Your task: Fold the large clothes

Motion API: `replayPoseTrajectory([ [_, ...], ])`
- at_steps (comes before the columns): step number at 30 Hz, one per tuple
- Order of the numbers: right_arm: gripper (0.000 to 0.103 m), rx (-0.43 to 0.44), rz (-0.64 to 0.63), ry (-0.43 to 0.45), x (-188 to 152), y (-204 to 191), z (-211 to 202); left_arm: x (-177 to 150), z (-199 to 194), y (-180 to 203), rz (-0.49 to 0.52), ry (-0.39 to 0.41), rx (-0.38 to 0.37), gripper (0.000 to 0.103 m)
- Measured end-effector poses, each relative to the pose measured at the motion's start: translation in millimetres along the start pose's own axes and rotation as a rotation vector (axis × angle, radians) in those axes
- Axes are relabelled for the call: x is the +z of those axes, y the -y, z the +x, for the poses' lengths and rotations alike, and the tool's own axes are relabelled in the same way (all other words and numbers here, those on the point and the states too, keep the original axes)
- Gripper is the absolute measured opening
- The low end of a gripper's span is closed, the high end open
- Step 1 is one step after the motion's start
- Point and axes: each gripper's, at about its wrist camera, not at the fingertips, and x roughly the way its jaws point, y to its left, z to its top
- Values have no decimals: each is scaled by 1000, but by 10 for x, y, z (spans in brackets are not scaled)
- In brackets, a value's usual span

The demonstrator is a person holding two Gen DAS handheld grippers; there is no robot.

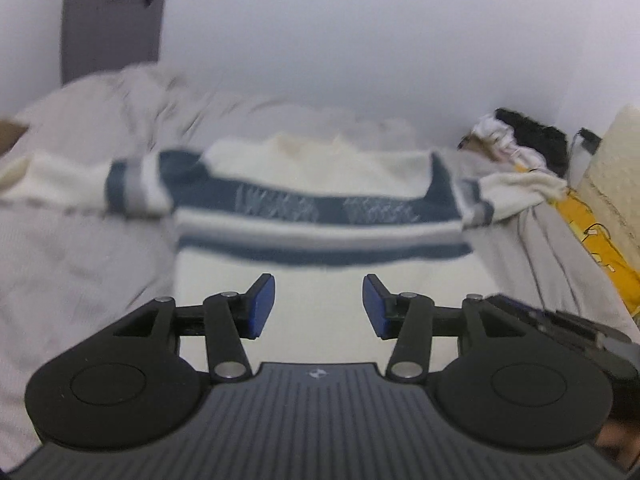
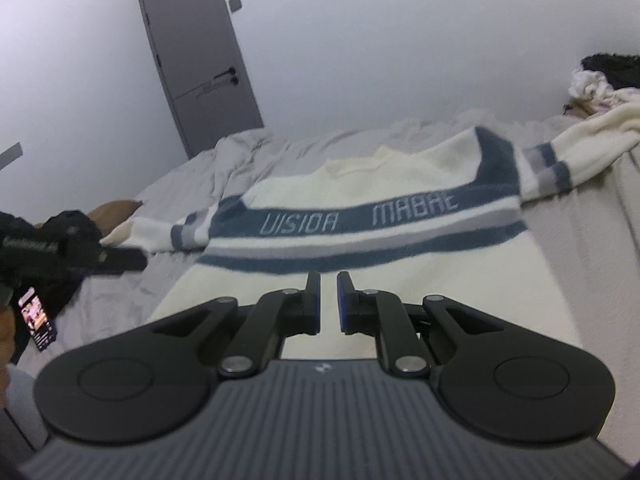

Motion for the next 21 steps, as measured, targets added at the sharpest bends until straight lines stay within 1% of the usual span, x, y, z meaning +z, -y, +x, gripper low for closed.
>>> replayPoseTrajectory([
  [1, 13, -10, -4, 15, 9, 24, -40, 23, 28, 61, 8, 13, -23, 59],
  [5, 13, -70, -19, 55, 16, 111, -145, 12, 166, 244, 47, 71, -37, 63],
  [7, 13, -99, -21, 65, 10, 166, -180, -31, 237, 266, 48, 81, -54, 67],
  [8, 15, -112, -22, 67, 5, 184, -184, -58, 274, 271, 47, 86, -56, 69],
  [9, 31, -124, -21, 69, 1, 204, -187, -81, 308, 271, 48, 89, -56, 74],
  [10, 50, -132, -17, 72, -2, 228, -189, -106, 335, 256, 46, 92, -56, 80],
  [11, 57, -137, -9, 74, -6, 257, -188, -127, 357, 236, 42, 95, -58, 83],
  [12, 69, -141, 0, 76, -7, 280, -186, -145, 375, 218, 42, 97, -64, 88],
  [13, 77, -143, 9, 75, -10, 296, -182, -161, 388, 200, 44, 98, -66, 92],
  [14, 81, -145, 20, 75, -8, 318, -173, -175, 397, 187, 50, 98, -60, 94],
  [15, 88, -153, 30, 85, -2, 343, -164, -191, 409, 176, 56, 97, -57, 97],
  [16, 91, -164, 29, 96, 7, 357, -158, -199, 421, 166, 60, 92, -58, 99],
  [19, 92, -226, 25, 109, 45, 409, -138, -250, 446, 110, 40, 79, -45, 101],
  [21, 92, -241, 47, 106, 70, 475, -117, -299, 464, 76, 33, 63, -37, 101],
])
